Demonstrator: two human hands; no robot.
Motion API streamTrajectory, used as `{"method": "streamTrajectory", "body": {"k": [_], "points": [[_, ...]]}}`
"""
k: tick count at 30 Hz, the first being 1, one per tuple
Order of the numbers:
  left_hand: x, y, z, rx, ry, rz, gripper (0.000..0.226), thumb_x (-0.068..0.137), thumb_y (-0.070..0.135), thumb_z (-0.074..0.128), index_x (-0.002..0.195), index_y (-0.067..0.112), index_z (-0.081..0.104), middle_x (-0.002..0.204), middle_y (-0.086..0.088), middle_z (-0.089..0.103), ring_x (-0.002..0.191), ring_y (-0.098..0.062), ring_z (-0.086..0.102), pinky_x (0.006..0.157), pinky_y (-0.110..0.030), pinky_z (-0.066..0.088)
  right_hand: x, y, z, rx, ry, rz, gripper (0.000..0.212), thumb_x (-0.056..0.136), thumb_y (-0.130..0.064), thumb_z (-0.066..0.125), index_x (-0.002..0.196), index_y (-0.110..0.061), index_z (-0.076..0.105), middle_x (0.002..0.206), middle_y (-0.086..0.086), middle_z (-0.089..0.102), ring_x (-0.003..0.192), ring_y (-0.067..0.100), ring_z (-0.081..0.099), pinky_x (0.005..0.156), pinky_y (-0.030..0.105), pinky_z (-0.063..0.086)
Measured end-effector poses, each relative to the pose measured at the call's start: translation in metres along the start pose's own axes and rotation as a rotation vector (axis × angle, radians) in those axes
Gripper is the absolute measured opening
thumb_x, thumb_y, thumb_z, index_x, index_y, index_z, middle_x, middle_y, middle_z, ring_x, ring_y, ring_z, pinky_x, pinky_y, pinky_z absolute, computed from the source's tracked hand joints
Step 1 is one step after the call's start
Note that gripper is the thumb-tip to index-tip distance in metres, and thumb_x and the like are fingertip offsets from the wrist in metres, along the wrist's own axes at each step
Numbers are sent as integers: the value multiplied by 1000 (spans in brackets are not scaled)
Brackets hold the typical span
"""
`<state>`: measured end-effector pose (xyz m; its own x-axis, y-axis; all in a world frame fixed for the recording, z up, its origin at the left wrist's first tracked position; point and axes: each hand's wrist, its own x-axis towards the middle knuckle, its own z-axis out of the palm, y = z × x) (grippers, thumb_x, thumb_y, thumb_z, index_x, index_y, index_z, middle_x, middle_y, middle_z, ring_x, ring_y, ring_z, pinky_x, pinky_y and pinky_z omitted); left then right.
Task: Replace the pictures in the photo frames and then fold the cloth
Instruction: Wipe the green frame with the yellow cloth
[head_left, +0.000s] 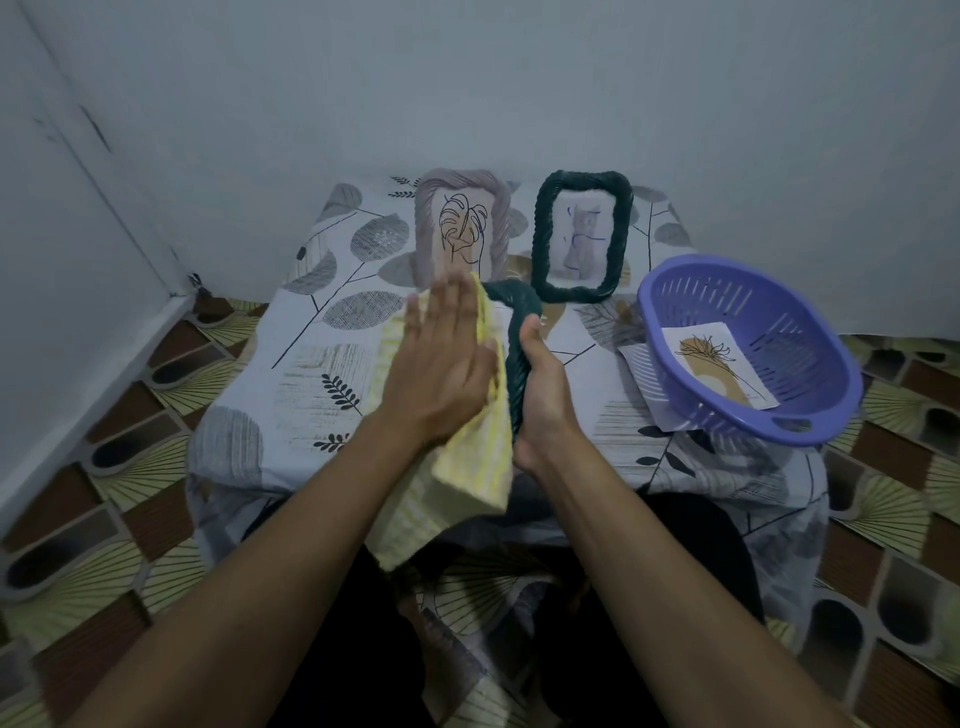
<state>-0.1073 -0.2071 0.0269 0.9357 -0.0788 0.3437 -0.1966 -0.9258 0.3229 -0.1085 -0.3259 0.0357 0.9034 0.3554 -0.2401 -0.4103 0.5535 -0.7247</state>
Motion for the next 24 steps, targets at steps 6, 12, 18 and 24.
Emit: {"method": "streamTrajectory", "body": {"k": [6,12,18,24], "points": [[-39,7,22,-77,-67,337,63,103,40,16,157,16,-5,167,1,-7,153,-16,-9,124,-43,-2,14,-13,-19,-62,169,-83,68,93,-65,49,130,-10,64,129,22,64,120,42,60,107,59,43],[-39,0,39,-305,116,-119,65,102,53,14,154,28,-15,160,3,-27,148,-17,-28,120,-36,-16,18,-10,-15,174,174,-228,78,82,-72,59,137,-16,60,135,11,63,125,34,59,112,53,40],[-15,20,20,-1026,137,-786,71,103,43,40,159,24,2,161,-8,26,146,-28,31,120,-43,24,15,6,3,332,163,-312,59,100,-57,41,144,-20,51,143,5,57,131,28,55,113,51,39],[-17,7,8,-1250,283,-913,24,101,17,46,123,21,52,107,-3,64,98,-22,65,90,-41,55,12,8,-7,289,57,-347,47,100,-31,36,140,-9,48,138,13,57,128,29,53,114,48,37]]}}
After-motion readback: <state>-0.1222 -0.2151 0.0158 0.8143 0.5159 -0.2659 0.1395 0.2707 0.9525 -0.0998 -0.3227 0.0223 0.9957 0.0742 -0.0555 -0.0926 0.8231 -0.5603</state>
